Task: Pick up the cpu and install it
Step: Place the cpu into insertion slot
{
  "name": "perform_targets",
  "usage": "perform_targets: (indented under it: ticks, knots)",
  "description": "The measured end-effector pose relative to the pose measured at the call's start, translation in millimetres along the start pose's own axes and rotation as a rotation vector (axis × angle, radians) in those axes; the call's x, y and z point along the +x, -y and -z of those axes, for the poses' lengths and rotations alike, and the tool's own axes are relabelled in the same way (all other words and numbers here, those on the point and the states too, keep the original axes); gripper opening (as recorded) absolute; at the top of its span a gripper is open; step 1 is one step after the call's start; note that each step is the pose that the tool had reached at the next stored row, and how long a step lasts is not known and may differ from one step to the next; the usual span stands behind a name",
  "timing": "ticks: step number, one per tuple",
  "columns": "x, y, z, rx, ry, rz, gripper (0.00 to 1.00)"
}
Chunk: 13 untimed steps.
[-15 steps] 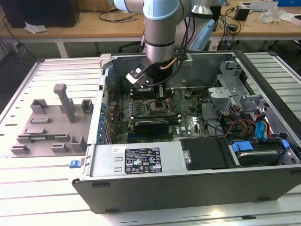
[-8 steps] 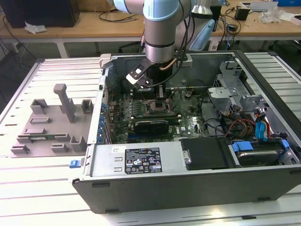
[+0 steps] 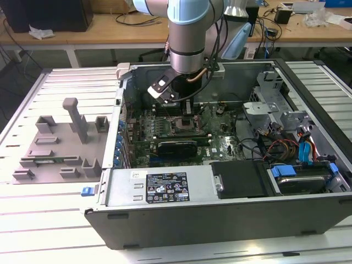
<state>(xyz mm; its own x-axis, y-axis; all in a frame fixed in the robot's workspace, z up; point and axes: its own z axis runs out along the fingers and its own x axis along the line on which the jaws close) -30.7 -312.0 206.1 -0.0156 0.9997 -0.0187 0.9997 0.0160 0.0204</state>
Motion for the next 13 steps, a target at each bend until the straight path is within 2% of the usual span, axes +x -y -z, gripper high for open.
perform_targets:
  ticks: [3, 8, 9, 13]
  knots:
    - [-0.4, 0.0, 8.3, 0.0008, 0.0013, 0.0, 0.11]
    - [-0.7, -0.4, 26.6, 0.0008, 0.0014, 0.0, 0.11]
    - [-0.9, -0.5, 32.8, 0.0009, 0.0015, 0.0, 0.11]
    - [-1.1, -0.8, 45.4, 0.0008, 0.0017, 0.0, 0.11]
